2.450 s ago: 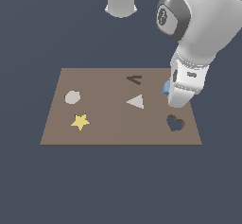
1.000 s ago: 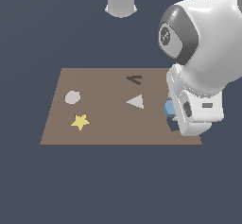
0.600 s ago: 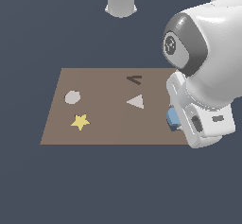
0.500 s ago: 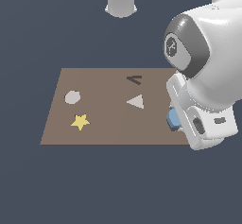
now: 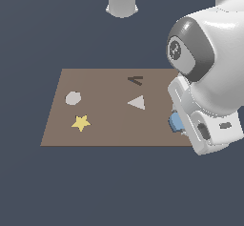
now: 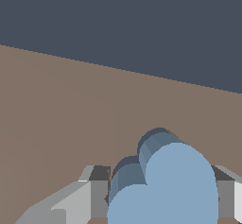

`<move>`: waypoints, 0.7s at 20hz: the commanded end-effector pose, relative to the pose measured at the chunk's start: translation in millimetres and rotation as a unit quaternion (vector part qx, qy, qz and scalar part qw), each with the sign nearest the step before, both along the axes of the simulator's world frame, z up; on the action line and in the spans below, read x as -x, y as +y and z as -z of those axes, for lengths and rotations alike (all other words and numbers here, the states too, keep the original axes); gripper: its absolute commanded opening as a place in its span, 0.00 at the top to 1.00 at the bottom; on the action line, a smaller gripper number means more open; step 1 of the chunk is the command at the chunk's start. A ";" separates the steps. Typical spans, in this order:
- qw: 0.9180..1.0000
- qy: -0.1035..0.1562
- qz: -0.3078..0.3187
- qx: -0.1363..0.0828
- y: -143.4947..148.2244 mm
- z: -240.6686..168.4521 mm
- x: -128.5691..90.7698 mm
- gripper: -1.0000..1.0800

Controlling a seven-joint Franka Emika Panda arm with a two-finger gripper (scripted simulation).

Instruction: Insert a designated object into the corresponding slot on a board.

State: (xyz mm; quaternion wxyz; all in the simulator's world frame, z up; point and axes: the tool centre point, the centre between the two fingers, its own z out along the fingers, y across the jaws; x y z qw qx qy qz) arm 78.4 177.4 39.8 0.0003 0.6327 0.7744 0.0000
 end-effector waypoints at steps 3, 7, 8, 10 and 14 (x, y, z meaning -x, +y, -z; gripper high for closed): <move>1.000 0.000 -0.001 0.000 0.4 7.5 -0.6 1.00; 1.000 0.000 -0.001 0.000 0.7 9.1 -0.7 0.04; 1.000 0.000 -0.001 0.000 0.7 9.1 -0.7 0.04; 1.000 0.000 -0.001 0.000 0.7 9.1 -0.7 0.04; 1.000 0.000 -0.001 0.000 0.7 9.1 -0.7 0.04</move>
